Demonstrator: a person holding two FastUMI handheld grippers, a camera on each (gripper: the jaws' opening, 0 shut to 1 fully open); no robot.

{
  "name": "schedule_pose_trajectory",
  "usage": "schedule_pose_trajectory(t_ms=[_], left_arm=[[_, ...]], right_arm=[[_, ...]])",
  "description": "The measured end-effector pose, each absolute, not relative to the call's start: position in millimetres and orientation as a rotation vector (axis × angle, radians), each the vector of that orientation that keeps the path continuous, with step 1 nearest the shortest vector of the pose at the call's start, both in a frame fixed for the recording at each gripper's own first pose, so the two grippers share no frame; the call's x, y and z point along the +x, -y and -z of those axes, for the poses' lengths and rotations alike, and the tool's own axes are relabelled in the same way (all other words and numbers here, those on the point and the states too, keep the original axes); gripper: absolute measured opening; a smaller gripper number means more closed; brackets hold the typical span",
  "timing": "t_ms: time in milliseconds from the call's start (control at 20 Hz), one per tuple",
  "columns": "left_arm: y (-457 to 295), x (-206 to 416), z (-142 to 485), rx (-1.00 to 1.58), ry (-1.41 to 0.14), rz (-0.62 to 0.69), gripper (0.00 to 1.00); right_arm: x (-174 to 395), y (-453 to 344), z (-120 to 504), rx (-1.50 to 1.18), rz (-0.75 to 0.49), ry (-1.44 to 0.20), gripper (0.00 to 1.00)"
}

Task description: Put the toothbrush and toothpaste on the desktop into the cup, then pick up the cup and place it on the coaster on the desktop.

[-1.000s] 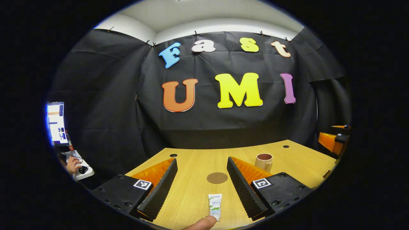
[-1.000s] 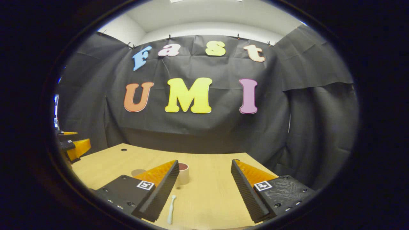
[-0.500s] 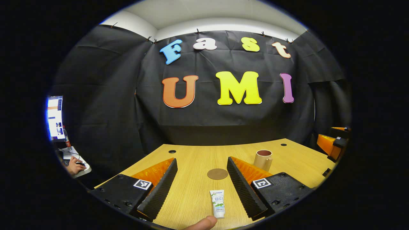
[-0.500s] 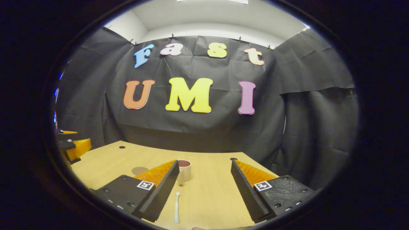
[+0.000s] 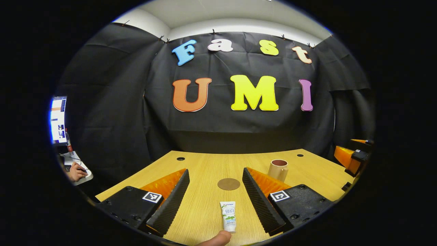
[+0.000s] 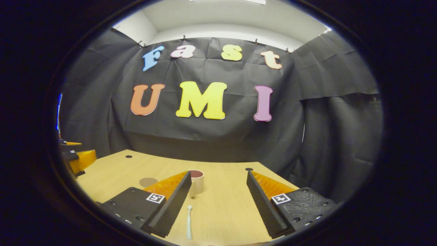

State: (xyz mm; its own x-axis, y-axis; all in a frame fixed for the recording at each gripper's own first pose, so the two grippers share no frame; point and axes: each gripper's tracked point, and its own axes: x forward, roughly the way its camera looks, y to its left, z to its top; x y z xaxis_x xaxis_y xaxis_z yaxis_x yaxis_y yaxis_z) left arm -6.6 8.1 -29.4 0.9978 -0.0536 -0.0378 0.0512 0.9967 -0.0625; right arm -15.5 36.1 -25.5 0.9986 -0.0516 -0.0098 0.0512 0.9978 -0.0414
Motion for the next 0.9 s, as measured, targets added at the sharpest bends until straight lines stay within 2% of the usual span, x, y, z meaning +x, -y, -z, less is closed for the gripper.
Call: schedule_pose_trajectory(t_ms=[300, 700, 900], left_arm=[[-1, -4, 47, -0.058, -0.063, 0.060, 0.99], [4, 5, 76, -0.045, -0.122, 0.074, 0.99], [4, 13, 88, -0.049, -0.149, 0.075, 0.99]], right_arm=[[-2, -55, 73, -0.065, 0.002, -0.110, 0.97], [24, -85, 188, -0.048, -0.072, -0.421, 0.96], [29, -95, 215, -0.016, -0.101, -0.529, 0.95]])
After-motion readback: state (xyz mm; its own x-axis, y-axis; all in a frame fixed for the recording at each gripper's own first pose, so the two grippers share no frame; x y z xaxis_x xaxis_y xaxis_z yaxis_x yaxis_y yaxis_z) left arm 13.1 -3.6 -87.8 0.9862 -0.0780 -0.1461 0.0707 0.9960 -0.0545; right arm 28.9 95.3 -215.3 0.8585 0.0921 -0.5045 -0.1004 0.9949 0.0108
